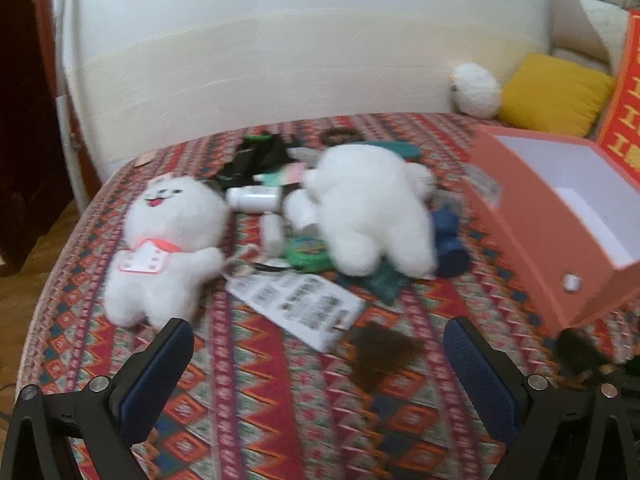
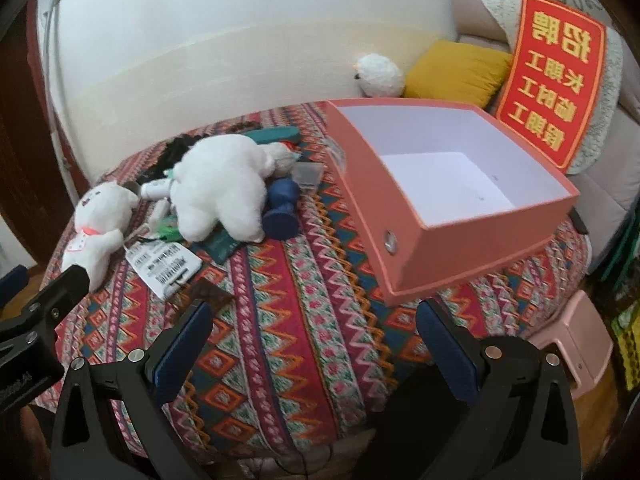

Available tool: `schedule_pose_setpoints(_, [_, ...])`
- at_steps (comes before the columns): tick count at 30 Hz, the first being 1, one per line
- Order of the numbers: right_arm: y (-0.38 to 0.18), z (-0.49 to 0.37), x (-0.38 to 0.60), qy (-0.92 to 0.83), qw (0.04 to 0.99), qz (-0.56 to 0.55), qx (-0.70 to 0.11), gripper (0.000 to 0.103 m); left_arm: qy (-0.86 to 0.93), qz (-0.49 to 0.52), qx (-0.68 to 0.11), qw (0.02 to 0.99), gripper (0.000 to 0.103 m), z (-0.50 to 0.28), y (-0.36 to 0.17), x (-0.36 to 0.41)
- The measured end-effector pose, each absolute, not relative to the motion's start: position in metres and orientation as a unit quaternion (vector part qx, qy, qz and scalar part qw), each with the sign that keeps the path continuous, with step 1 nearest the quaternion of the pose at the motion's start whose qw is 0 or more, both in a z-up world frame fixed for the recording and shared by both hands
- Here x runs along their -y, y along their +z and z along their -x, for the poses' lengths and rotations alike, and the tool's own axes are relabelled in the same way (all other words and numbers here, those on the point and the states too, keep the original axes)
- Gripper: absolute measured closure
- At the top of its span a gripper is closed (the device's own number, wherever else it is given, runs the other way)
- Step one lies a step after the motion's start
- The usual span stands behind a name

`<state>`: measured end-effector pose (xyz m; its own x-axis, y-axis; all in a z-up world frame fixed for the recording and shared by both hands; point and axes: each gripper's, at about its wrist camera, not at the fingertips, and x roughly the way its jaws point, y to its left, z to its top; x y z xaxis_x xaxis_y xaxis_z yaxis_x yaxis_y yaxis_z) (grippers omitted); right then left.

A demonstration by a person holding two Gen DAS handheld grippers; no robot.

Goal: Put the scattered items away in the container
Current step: 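Grasp the large white plush bear with the right tool while the left tool grasps the small white plush bear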

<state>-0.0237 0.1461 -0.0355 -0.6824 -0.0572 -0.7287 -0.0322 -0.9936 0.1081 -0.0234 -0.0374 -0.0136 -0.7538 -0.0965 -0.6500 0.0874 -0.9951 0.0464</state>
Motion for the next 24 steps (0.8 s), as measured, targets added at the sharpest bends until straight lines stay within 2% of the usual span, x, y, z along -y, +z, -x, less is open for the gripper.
schedule_pose_setpoints(5, [-0.044,0.073,-0.130,-0.900,0.075,-0.423,0.068,0.000,-0.933,-0.339,0.005,0.120,0.000,0.062,-0.015,0.101])
schedule_pose_setpoints(8, [-0.050,0.117,-0.104,-0.891,0.118,-0.439,0.023,0.000,-0.928,-0.349,-0.001,0.132,0.000,0.095,-0.019,0.145])
schedule_pose_setpoints(12, [-0.059,0.177,-0.075,-0.891,0.129,-0.435,-0.025,0.000,-0.925,-0.350,0.008,0.150,0.000,0.144,-0.034,0.201])
schedule_pose_setpoints(15, [-0.068,0.217,-0.065,-0.889,0.128,-0.439,-0.022,0.000,-0.910,-0.373,0.033,0.176,0.000,0.170,-0.055,0.225])
schedule_pose_setpoints(19, [-0.079,0.270,-0.050,-0.886,0.127,-0.446,-0.016,0.000,-0.896,-0.416,0.034,0.150,0.000,0.193,-0.081,0.238])
schedule_pose_setpoints(24, [-0.122,0.312,-0.050,-0.856,0.131,-0.501,0.011,0.000,-0.896,-0.440,0.021,0.047,0.000,0.203,-0.095,0.227])
